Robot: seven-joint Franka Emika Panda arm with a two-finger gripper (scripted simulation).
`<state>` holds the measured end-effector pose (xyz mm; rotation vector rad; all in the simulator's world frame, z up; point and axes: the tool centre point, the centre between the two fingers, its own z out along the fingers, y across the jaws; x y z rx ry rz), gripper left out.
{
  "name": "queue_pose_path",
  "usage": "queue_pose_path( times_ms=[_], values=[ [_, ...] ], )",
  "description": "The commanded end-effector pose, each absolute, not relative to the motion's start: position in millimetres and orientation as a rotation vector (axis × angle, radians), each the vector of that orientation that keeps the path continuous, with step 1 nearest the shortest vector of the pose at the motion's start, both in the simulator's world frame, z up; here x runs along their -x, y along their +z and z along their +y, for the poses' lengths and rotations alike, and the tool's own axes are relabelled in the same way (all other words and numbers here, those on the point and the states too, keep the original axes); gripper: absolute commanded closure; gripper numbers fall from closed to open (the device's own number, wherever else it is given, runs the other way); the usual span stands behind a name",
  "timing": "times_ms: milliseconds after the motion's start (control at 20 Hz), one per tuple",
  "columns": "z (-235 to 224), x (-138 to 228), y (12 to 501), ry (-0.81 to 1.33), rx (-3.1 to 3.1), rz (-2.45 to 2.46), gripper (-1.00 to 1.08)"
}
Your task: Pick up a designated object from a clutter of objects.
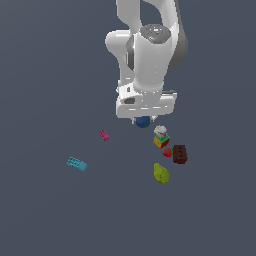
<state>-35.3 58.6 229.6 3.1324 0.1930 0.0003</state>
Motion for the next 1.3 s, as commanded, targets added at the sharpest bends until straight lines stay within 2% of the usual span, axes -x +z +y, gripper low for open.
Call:
queue_pose_path(
  times_ms=[0,650,1250],
  values=[
    [77.1,37.6,255.3,0.0,-3.132,0.192,1.08],
    [158.0,40.9,364.9,0.0,-3.134,0.193,1.08],
    [181.5,39.2,396.1,0.0,-3.136,0.193,1.08]
  ],
)
